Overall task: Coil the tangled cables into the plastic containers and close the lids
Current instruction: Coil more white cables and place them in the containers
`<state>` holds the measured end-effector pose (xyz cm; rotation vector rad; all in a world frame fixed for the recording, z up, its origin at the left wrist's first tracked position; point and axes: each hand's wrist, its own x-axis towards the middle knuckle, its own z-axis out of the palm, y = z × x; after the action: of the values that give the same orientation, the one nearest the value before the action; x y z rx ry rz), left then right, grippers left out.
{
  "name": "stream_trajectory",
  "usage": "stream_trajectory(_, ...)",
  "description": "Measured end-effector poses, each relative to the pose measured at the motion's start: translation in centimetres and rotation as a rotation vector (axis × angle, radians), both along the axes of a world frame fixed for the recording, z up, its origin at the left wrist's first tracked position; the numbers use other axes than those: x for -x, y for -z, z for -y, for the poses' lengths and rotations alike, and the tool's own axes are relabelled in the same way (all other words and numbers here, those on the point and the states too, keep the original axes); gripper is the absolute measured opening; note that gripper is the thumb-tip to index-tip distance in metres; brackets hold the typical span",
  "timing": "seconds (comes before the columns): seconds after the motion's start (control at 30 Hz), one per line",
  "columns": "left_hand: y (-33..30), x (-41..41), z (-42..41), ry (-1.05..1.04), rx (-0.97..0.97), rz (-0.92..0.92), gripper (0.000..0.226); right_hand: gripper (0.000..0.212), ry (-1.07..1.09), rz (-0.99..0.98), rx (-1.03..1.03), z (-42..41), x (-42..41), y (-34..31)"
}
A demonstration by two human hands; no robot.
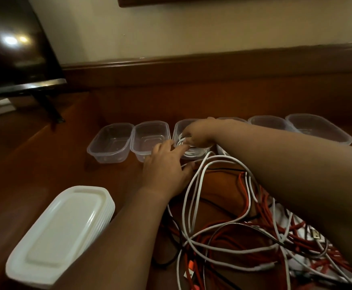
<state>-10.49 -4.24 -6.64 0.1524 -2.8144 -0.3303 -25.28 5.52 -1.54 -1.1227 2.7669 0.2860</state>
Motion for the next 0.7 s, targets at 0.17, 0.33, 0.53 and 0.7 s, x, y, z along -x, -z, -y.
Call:
stream_trajectory(0.17,-0.1,-0.1,0.0,-0.029,0.045,-0.058,0.048,0.035,0.029,0.042,0.345,-2.7,-1.8,-2.9)
stream_trajectory(0.33,-2.8,-1.0,-0.7,-0.040,-0.152,-0.279,0.020,0.029,0.070,0.116,0.540,-7.0,-6.3,-5.4)
stream_trajectory(0.53,-9.5,-5.6,-3.2,0.275,-0.710,0.039,0.026,0.043,0.089,0.357,0.695,-11.9,-12.7,-6.7)
stream_trajectory(0.7,-11.6,-8.9,-4.9,0.340,-0.460,0.229,0.011,0.031,0.076,0.401,0.605,-14.0,-16.6,-8.2)
